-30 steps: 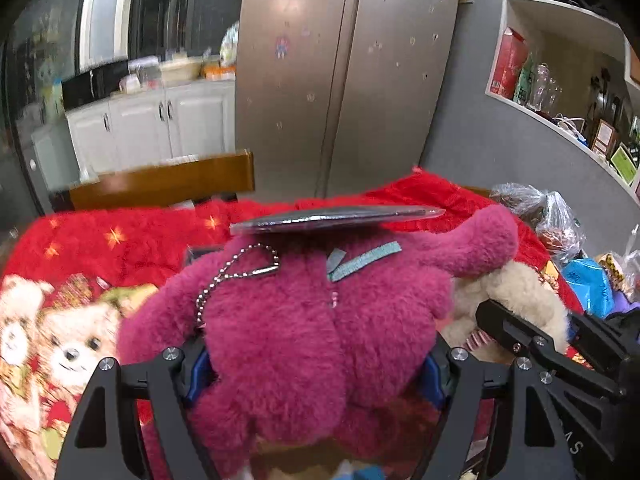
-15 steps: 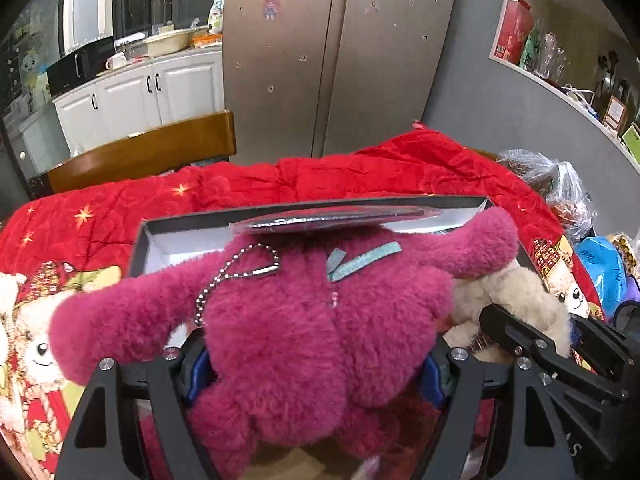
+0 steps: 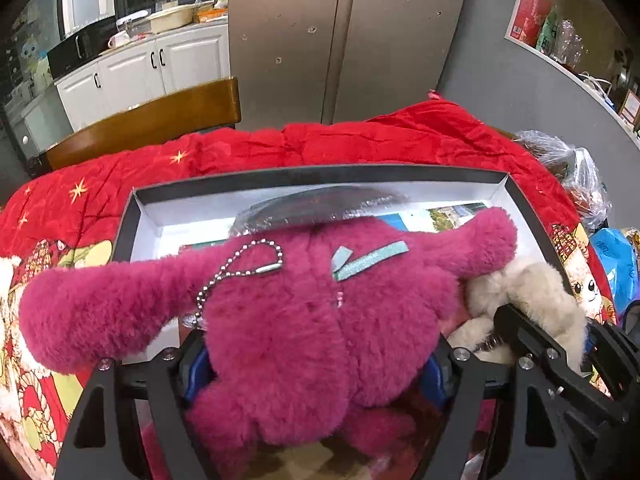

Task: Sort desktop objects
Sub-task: 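Carry both plushes over the black box and lower them inside, then open both grippers to release the plushes into the box and withdraw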

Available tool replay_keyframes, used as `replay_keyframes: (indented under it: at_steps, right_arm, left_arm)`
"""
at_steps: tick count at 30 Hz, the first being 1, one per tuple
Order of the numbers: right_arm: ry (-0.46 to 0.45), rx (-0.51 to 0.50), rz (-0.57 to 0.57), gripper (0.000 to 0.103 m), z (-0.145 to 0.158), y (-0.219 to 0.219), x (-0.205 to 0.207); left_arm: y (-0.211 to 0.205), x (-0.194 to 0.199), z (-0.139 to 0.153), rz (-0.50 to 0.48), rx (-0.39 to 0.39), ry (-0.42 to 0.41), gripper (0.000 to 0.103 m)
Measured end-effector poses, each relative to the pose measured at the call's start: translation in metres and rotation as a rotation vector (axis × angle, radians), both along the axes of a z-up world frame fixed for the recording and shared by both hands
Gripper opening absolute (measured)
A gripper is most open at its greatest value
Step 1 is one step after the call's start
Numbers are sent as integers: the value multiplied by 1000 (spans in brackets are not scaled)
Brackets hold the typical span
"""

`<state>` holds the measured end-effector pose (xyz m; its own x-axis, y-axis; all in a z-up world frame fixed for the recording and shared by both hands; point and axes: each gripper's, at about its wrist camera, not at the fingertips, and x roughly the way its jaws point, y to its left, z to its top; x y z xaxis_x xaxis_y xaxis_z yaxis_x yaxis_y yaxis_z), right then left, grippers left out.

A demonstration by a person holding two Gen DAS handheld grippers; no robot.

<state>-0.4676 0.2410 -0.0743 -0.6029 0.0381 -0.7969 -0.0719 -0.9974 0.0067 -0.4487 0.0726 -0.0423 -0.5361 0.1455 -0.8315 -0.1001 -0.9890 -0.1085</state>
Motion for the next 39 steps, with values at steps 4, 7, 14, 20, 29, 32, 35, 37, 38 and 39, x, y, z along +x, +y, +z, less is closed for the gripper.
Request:
replay_keyframes:
  at_steps: [4, 7, 14, 20, 29, 32, 35, 37, 38, 39]
  right_arm:
    - [-20, -11, -1, 37, -3, 1, -1]
    - [-24, -17, -8, 38, -3, 2, -1]
    - [10, -31, -43, 59, 4, 8, 3]
    - [99, -71, -45, 91, 23, 14, 13]
    - [214, -10, -12, 100, 57, 3, 29]
    - [226, -9, -4, 101, 64, 5, 34]
    - [229, -21, 1, 101, 68, 6, 38]
    - [232, -18, 3, 101, 69, 6, 39]
    - [237, -24, 0, 101, 71, 6, 40]
    - [242, -40, -3, 101, 72, 7, 41]
  left_arm:
    - [1, 1, -3, 11, -26, -8, 83]
    - [3, 0, -4, 15, -41, -8, 83]
    - [-8, 5, 4, 32, 28, 39, 83]
    - [-24, 8, 17, 60, 153, 77, 83]
    - [-28, 17, 43, 61, 148, 126, 83]
    - [-32, 19, 41, 50, 205, 104, 84]
    - [-34, 16, 36, 32, 263, 70, 84]
    - [-33, 15, 32, 11, 283, 51, 85]
    - [-32, 14, 30, -12, 292, 40, 89]
    - [-29, 10, 26, -41, 294, 9, 90]
